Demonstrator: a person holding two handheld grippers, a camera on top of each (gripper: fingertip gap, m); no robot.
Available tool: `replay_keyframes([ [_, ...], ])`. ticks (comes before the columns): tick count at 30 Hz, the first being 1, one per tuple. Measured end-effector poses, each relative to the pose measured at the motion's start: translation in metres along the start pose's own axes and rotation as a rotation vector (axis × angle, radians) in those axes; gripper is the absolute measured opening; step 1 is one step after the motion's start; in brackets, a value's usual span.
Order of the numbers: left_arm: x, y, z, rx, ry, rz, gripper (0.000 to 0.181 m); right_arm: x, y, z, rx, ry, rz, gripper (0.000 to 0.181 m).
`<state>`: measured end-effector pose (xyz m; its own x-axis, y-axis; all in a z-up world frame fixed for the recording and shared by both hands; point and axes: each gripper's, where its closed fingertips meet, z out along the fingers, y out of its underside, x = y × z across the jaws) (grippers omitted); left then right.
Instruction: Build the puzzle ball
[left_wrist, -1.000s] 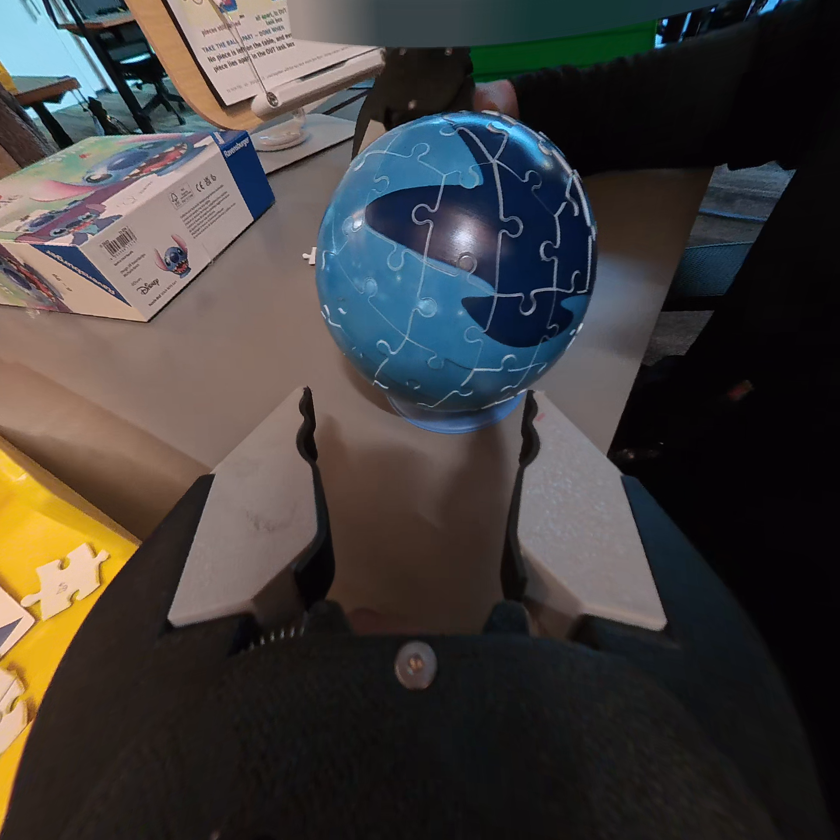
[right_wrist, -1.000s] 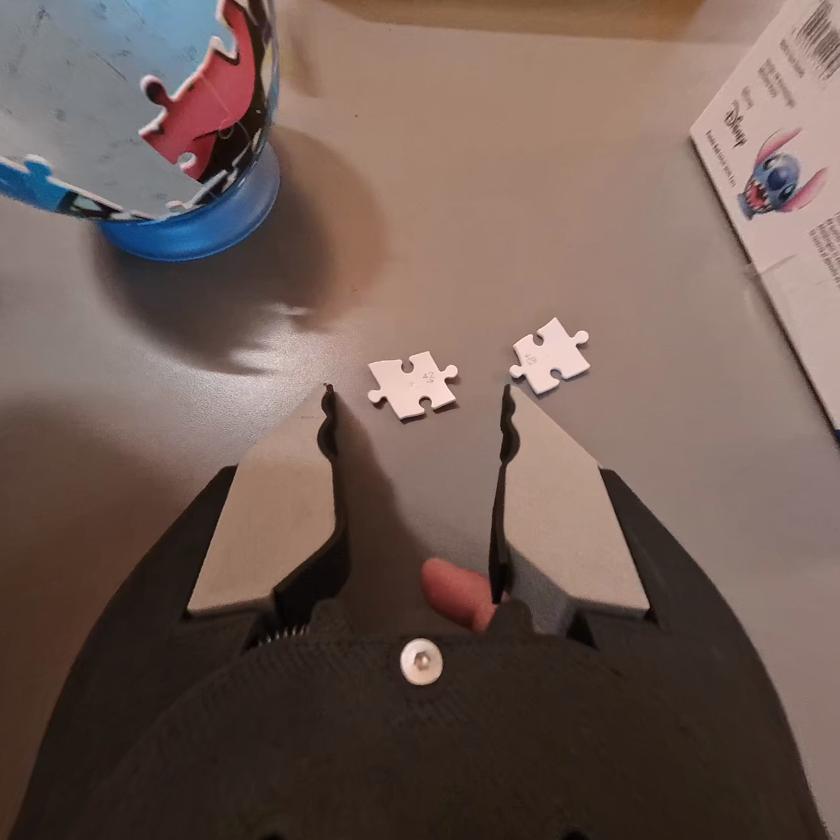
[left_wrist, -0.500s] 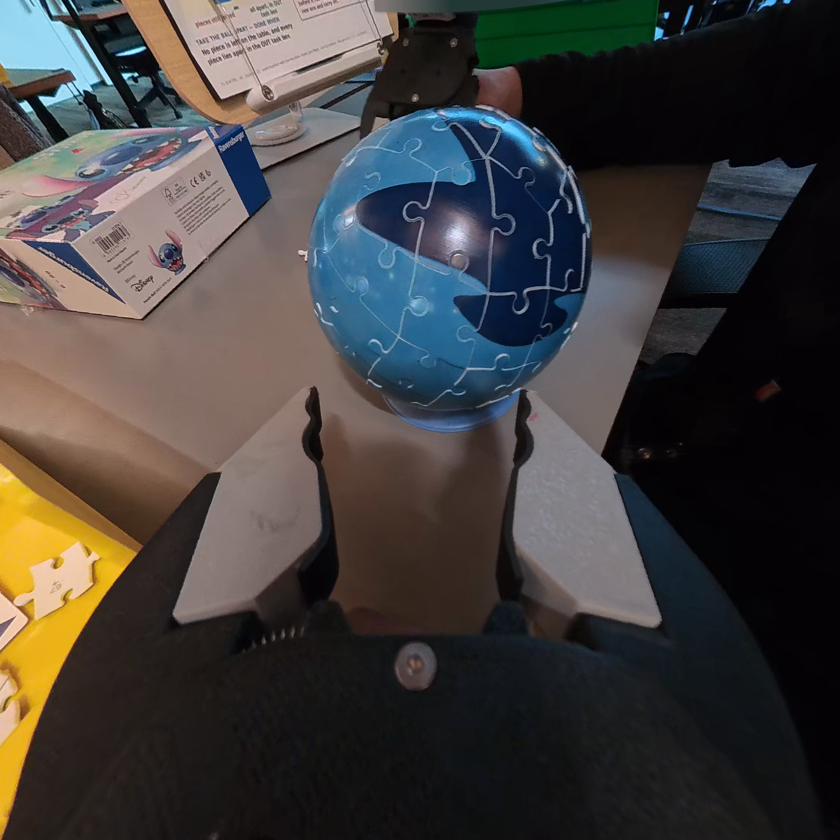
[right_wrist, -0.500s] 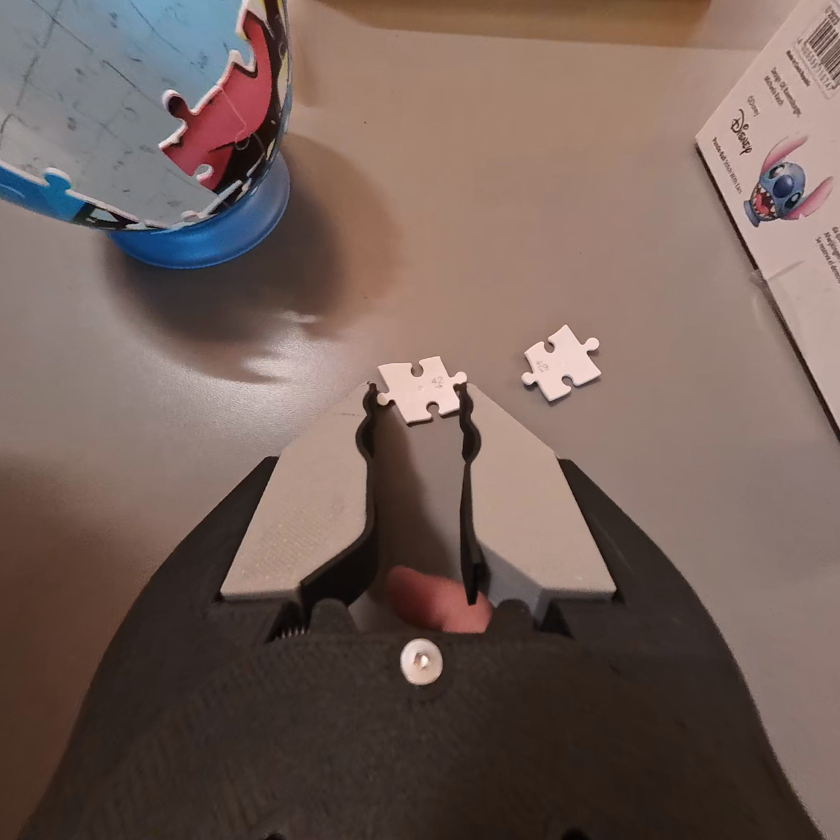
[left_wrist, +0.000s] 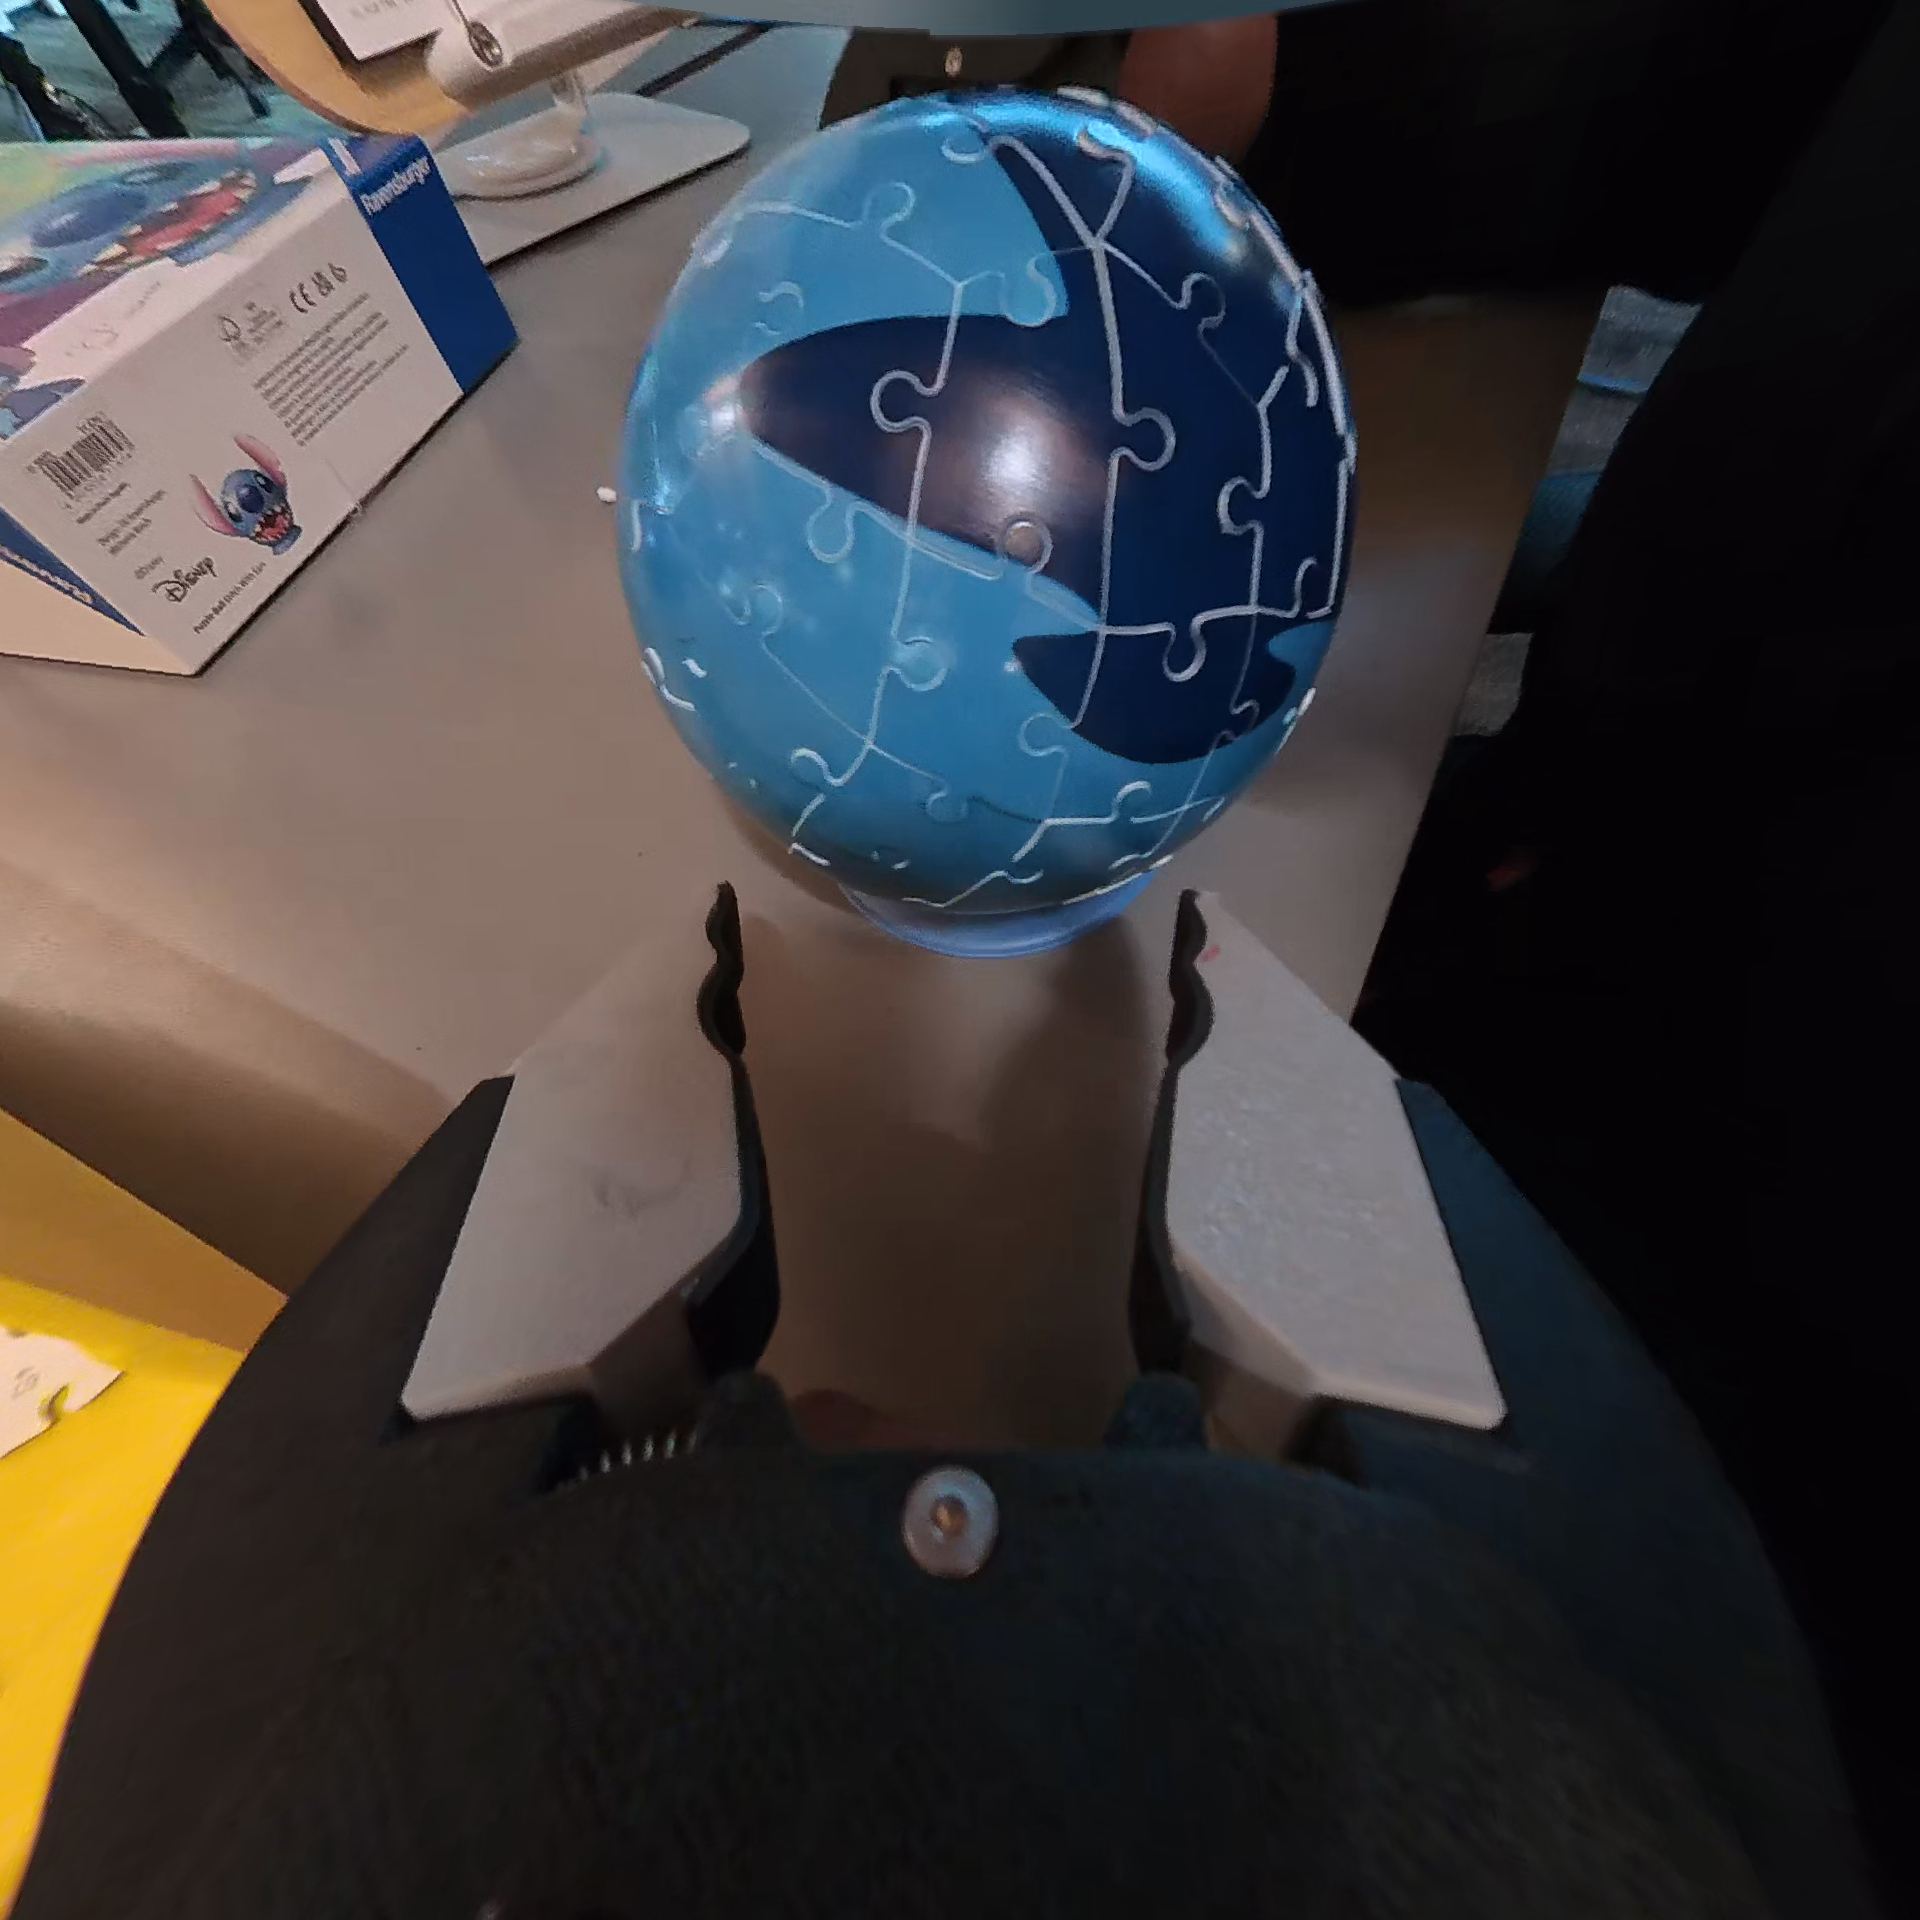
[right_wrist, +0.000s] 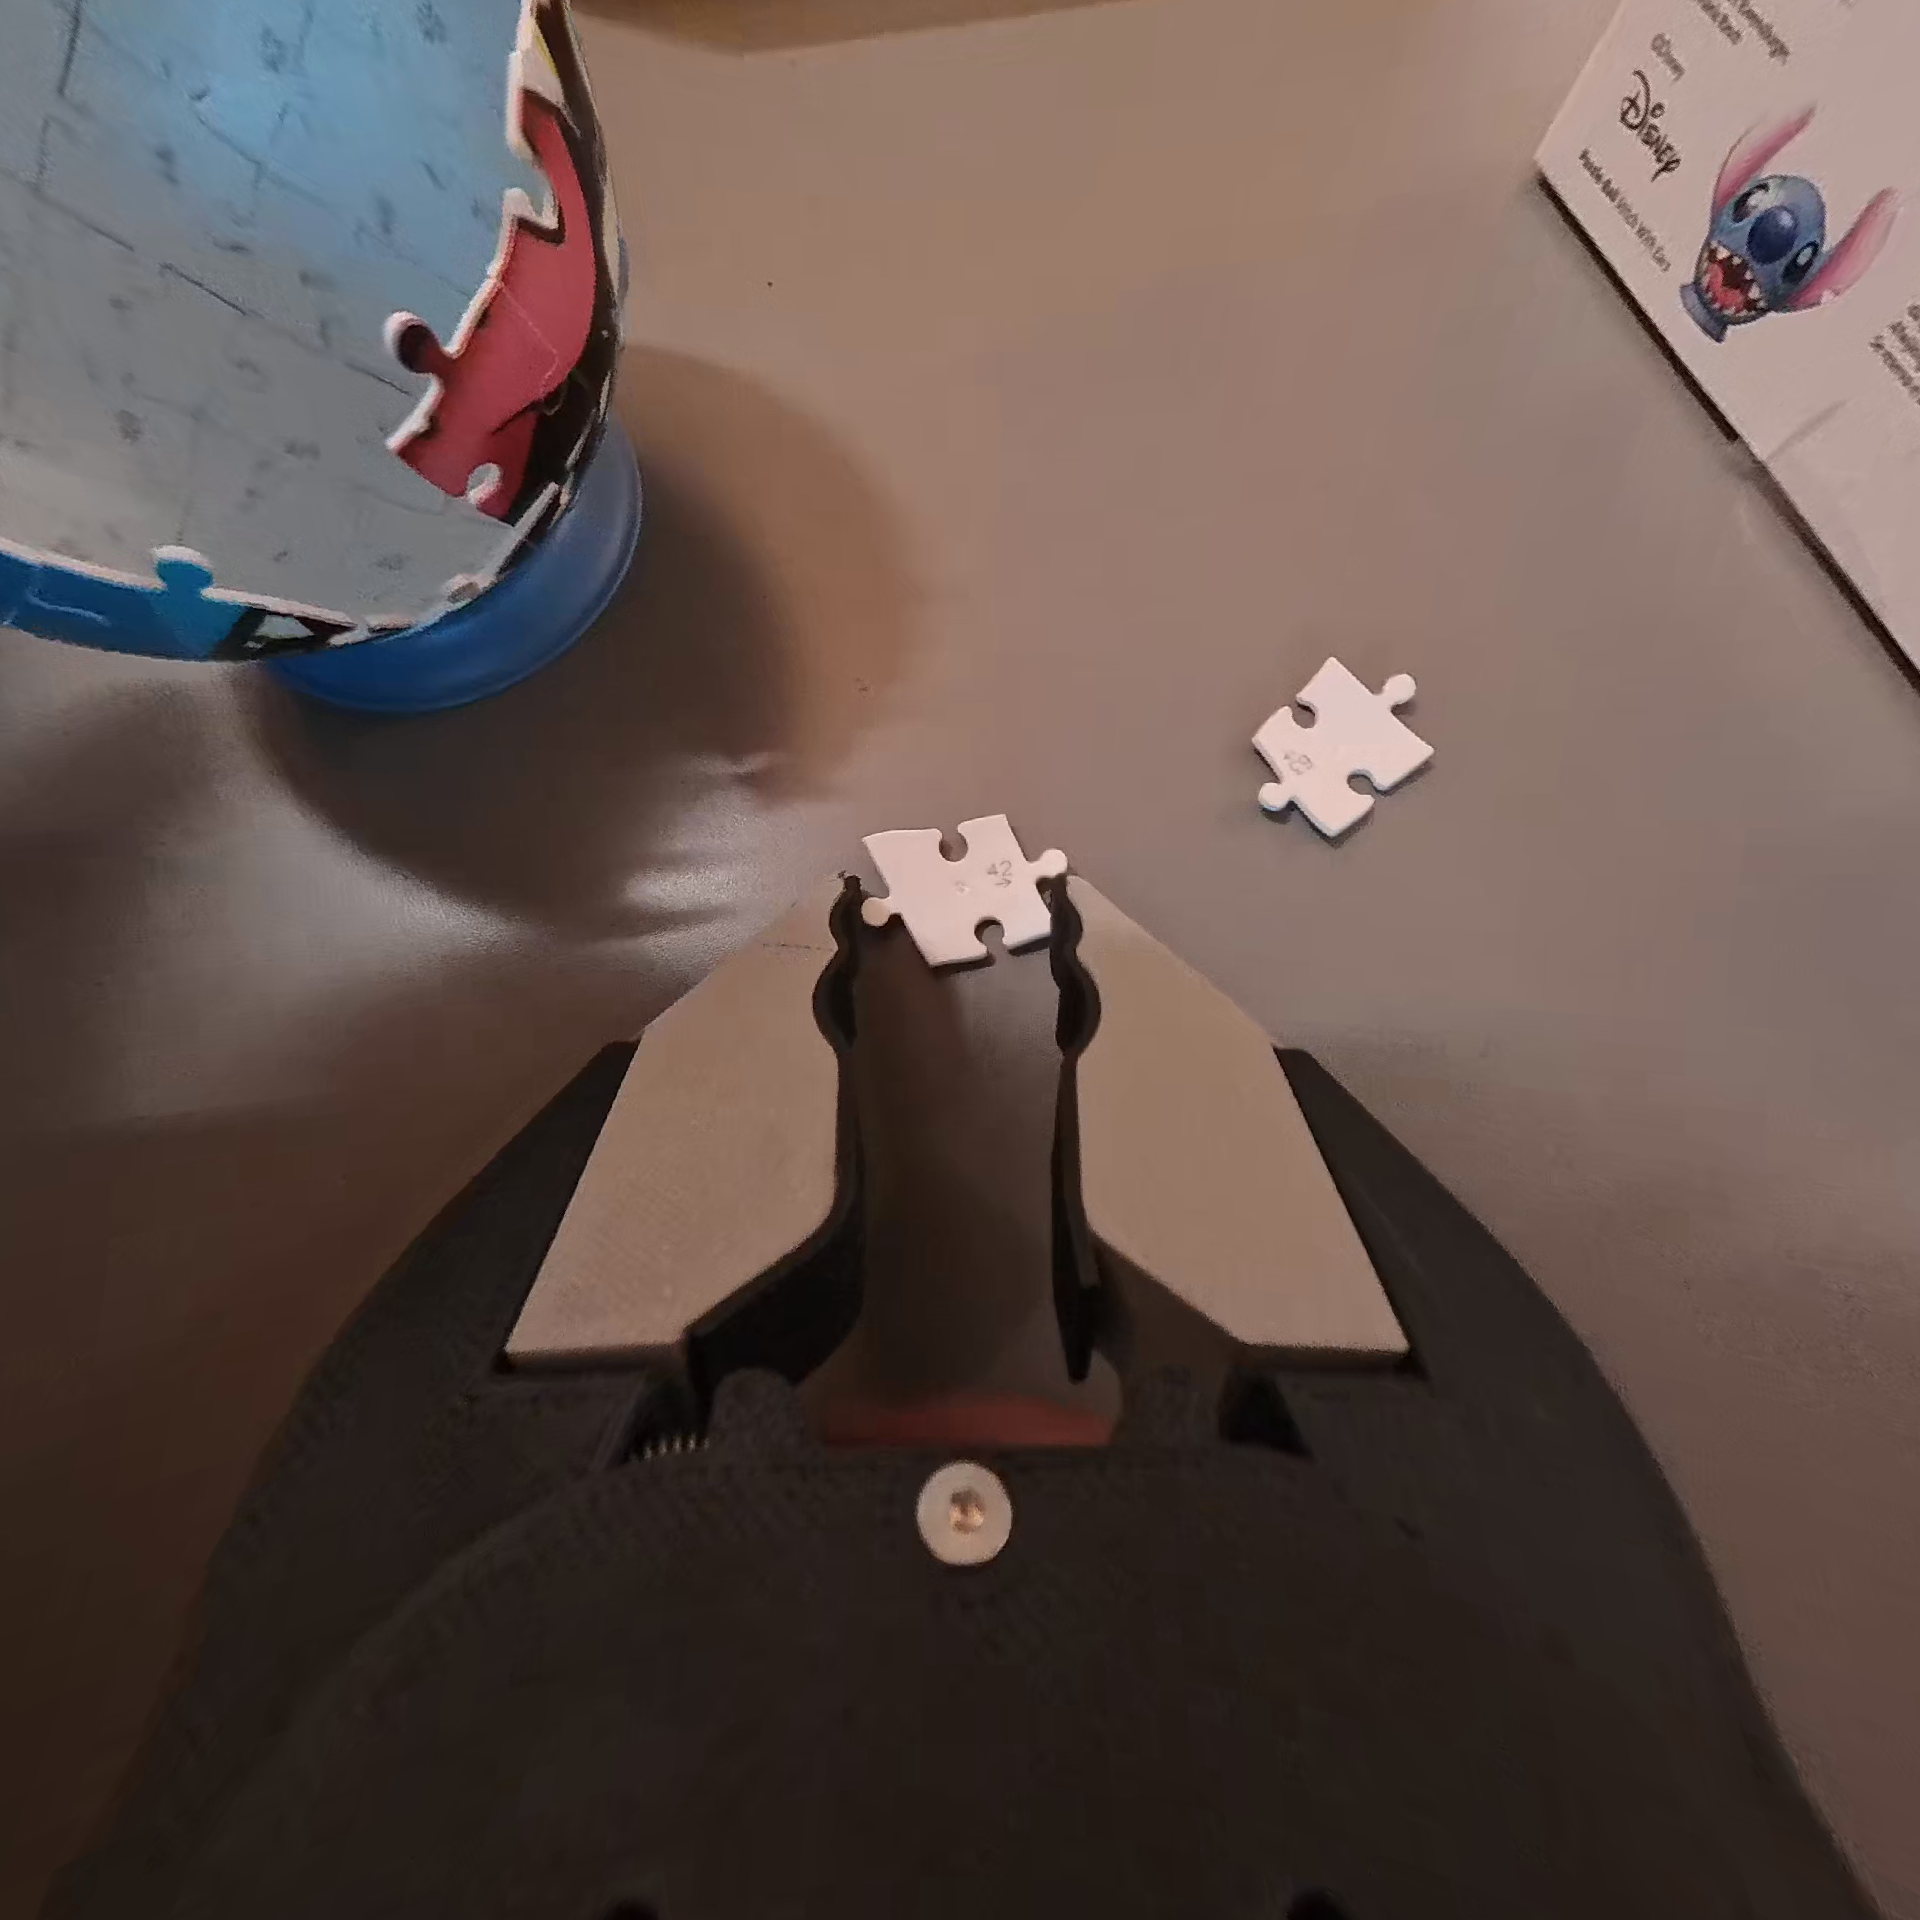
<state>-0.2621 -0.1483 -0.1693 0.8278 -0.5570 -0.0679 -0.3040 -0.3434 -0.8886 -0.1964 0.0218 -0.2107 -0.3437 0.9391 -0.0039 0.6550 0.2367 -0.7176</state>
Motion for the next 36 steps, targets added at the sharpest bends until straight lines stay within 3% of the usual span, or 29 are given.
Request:
replay_keyframes([
  [5, 0.000, -0.005, -0.005, 0.047, 0.014, -0.020, 0.073, -0.010, 0.003, -0.003, -0.001, -0.021, -0.023, 0.034],
  [17, -0.004, -0.008, -0.008, 0.073, -0.012, -0.021, 0.073, -0.004, 0.014, -0.020, 0.000, -0.051, -0.013, 0.040],
  [24, -0.003, -0.007, -0.007, 0.064, -0.005, -0.027, 0.073, -0.008, 0.012, -0.014, 0.021, -0.076, -0.018, 0.048],
  [29, -0.004, -0.008, -0.008, 0.071, -0.009, -0.029, 0.073, -0.030, 0.011, -0.014, 0.019, -0.166, -0.075, 0.045],
  [36, -0.004, -0.009, -0.009, 0.079, -0.005, -0.033, 0.072, -0.029, 0.011, -0.014, 0.014, -0.157, -0.073, 0.041],
])
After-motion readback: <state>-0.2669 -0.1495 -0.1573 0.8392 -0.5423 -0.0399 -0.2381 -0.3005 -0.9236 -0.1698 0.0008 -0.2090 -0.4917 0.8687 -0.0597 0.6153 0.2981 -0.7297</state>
